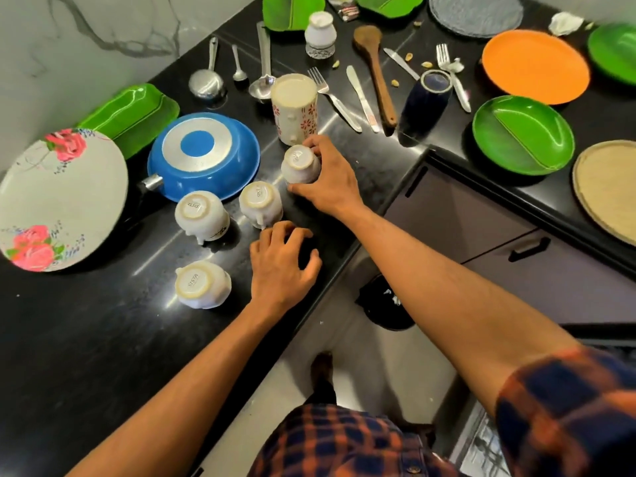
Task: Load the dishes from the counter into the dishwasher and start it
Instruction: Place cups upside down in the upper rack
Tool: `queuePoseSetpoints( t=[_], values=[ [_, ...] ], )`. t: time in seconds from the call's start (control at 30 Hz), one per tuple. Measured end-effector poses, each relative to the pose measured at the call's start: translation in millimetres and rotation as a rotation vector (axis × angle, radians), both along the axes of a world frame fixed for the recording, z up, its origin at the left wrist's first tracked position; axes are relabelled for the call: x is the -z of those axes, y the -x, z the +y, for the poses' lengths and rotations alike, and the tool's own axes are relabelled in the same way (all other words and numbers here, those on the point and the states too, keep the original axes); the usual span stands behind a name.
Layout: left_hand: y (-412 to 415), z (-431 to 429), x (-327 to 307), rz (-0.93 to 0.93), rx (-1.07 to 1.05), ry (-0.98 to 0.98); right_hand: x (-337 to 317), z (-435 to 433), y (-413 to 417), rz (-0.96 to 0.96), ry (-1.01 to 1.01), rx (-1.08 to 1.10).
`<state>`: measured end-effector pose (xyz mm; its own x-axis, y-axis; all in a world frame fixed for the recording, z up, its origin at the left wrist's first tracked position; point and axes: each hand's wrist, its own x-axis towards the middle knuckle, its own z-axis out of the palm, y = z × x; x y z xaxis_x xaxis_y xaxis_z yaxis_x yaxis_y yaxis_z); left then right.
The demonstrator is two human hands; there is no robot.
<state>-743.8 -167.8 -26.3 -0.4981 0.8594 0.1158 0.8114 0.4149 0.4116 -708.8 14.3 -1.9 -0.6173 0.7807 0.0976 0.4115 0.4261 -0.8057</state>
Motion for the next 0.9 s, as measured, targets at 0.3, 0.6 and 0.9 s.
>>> queuePoseSetpoints(
  t=[0.3,0.6,0.9],
  values=[
    [-52,32,-11,-0.151,0.135,-0.113,4,-21,-145,0.047,-0.047,0.229],
    [-225,76,2,-0.469,0.445,-0.003,41,-81,-413,-0.146,0.071,0.631],
    [-437,66,48,-0.558,0.558,0.391,79,-184,-660,-0.184,0.309,1.067]
  ],
)
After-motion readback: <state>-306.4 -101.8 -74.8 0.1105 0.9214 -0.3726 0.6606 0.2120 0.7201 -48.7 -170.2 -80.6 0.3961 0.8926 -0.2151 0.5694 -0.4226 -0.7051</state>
